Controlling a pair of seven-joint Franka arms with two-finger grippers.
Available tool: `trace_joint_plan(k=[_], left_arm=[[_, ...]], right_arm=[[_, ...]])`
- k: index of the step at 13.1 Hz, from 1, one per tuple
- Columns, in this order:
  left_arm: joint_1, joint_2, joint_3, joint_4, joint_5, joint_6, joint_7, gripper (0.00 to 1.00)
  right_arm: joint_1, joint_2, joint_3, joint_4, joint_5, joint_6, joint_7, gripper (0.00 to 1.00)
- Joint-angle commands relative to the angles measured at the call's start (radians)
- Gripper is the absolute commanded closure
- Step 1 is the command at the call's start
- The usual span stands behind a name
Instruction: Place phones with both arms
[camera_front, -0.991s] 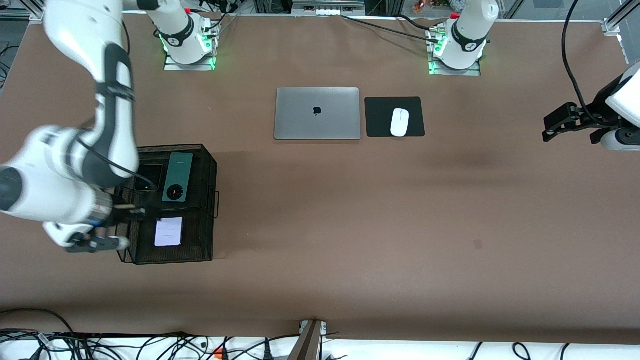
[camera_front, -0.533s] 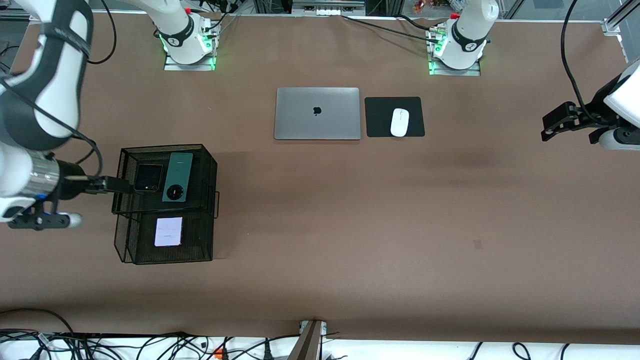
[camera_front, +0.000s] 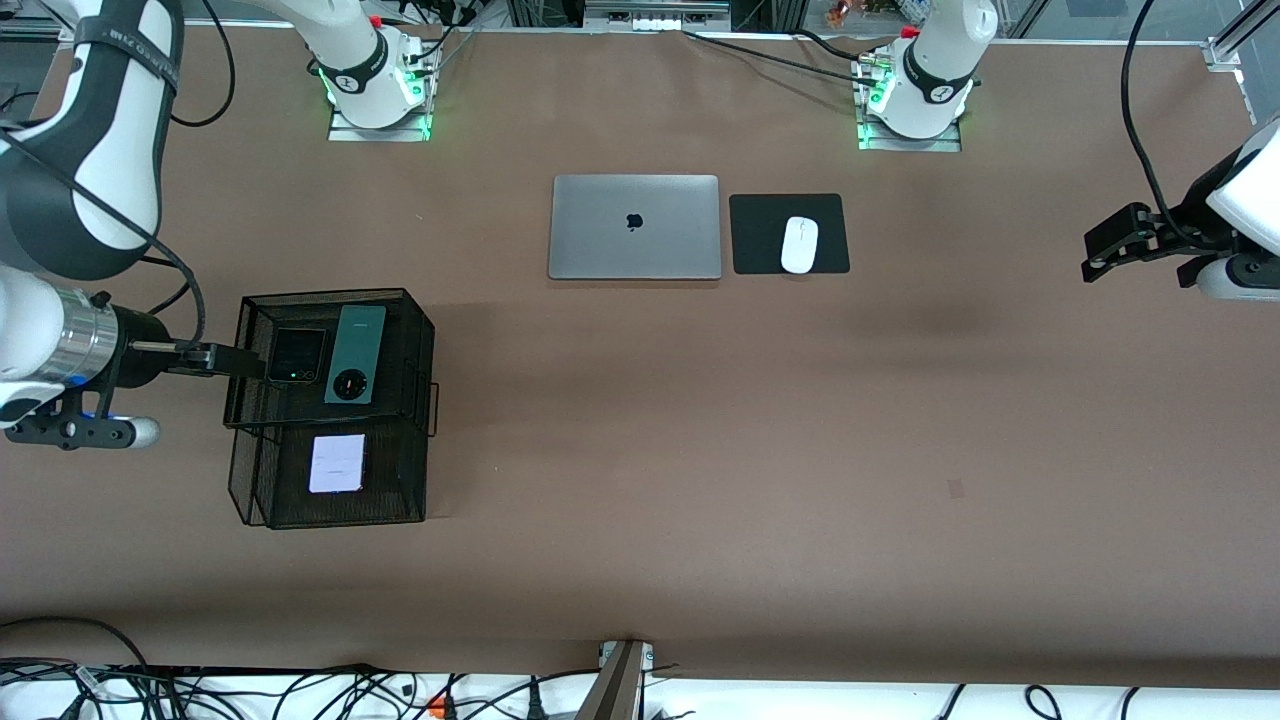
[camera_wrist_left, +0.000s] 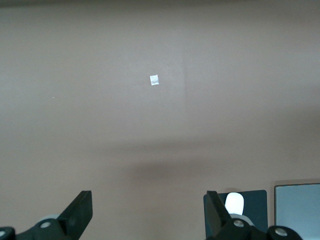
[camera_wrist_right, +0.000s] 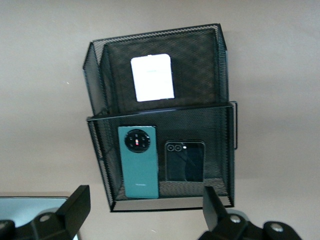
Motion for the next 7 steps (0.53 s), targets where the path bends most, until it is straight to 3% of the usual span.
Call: trace_joint_plan(k=[1, 2, 4, 7], left_arm=[[-0.002, -0.011, -0.002, 0.005, 0.005, -0.015, 0.004, 0.00], [-0.002, -0.011, -0.002, 0.005, 0.005, -0.017, 0.004, 0.00], [-0.002, -0.012, -0.002, 0.005, 0.007, -0.017, 0.004, 0.00], [-0.002, -0.012, -0.004, 0.005, 0.005, -0.017, 0.004, 0.00]], right_arm=[[-0.245, -0.075, 0.366, 0.015, -0.193, -0.003, 0.026, 0.01], [-0.301, -0.084, 0.450, 0.015, -0.248, -0.002, 0.039, 0.01], [-0.349, -0.099, 0.515, 0.003, -0.288, 0.006, 0.046, 0.01], [-0.407, -0.237, 0.589, -0.235, -0.322, 0.147, 0.072, 0.01]])
